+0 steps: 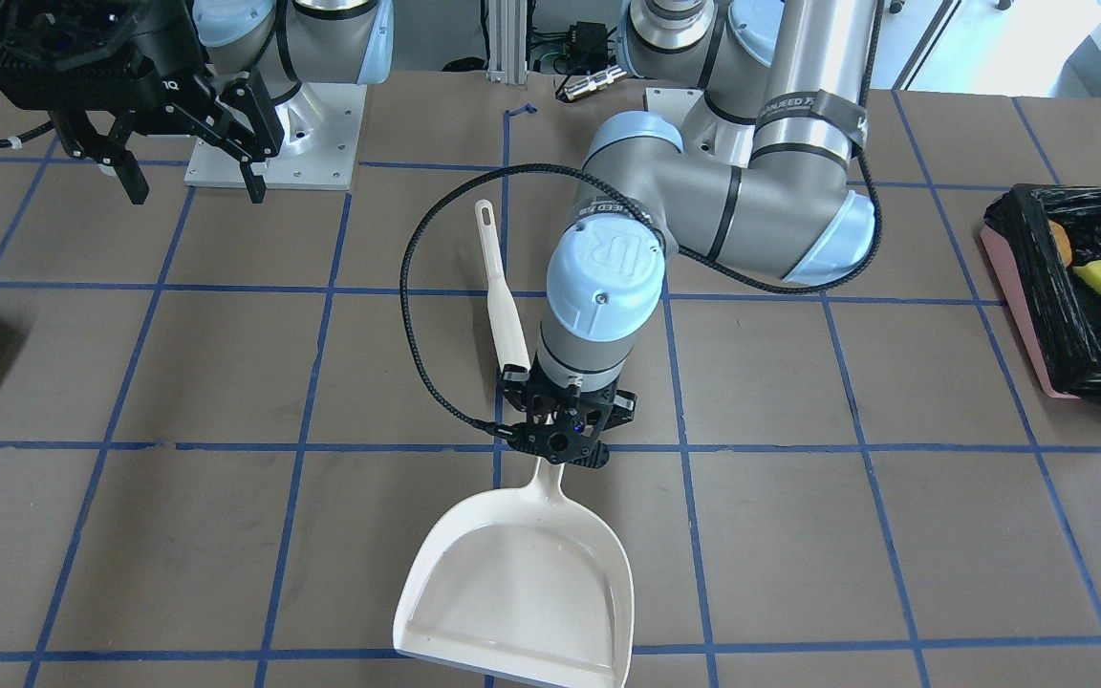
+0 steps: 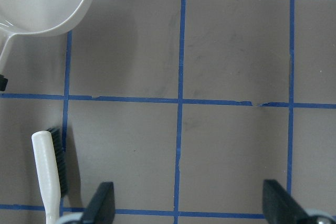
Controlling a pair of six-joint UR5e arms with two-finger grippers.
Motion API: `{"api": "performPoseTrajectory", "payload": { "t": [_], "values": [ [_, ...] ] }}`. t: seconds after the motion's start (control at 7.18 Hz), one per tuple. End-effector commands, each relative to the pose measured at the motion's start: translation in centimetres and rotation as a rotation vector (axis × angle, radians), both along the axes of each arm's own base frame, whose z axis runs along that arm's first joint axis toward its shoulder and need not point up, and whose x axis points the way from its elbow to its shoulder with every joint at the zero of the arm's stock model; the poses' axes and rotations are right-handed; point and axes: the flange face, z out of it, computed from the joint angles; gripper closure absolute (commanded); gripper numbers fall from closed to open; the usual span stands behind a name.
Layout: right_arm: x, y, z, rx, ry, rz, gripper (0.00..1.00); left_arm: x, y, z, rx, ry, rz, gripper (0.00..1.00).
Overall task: Sweep and dump trash in nearest bin
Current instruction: 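Carry the empty dustpan back above the brush with the left gripper while the right rises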
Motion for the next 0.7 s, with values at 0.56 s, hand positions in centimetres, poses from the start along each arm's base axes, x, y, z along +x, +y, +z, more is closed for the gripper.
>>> {"api": "performPoseTrajectory", "payload": {
  "t": [0.56],
  "values": [
    [-0.2,0.0,-0.4,0.009,0.003,0.002,0.00,-4.9,1.9,-4.5,0.066,-0.013,0.073,1.00]
  ]
}}
